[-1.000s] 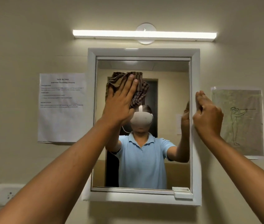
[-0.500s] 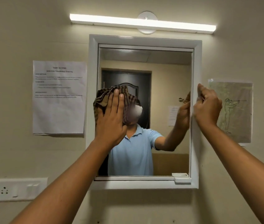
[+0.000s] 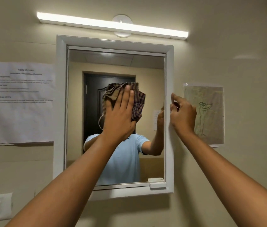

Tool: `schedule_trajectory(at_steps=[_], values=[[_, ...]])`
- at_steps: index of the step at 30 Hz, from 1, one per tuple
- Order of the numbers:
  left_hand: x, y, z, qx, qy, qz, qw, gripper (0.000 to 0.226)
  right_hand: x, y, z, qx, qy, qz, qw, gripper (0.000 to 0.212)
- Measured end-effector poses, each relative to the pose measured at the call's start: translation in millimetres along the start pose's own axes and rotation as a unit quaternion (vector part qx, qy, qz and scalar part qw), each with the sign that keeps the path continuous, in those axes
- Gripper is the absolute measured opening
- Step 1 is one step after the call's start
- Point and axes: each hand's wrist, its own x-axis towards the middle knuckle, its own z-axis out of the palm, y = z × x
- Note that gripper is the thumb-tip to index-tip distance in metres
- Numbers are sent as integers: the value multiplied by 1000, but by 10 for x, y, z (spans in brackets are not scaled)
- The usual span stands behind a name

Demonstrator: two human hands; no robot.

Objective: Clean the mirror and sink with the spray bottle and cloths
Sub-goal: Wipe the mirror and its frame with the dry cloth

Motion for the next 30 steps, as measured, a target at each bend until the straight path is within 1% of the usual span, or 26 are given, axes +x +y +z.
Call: schedule_trajectory(at_steps=[5,8,13,16,19,21,23,26,30], values=[[352,584,81,-4,-2,72,997,78,65,121,-92,17,-28,-46,998,40],[364,753,139,-8,-5,75,997,75,76,189,-122,35,-40,-66,996,39],[18,874,223,1,-13,95,995,72,24,286,-126,71,-55,-75,993,40],[-249,901,305,10,-39,102,994,72,-46,322,-102,71,-63,-59,994,45],[-385,769,300,29,-66,147,987,70,-147,343,-89,50,-58,-68,995,46],[-413,620,260,44,-69,169,982,69,-209,368,-84,34,-51,-75,995,46],[-424,430,201,50,-73,156,984,70,-257,386,-72,33,-45,-81,995,45],[-456,109,85,58,-67,98,991,71,-300,397,-39,34,-34,-87,995,45],[-503,-306,-65,60,-52,48,996,74,-354,372,23,36,-11,-80,996,46]])
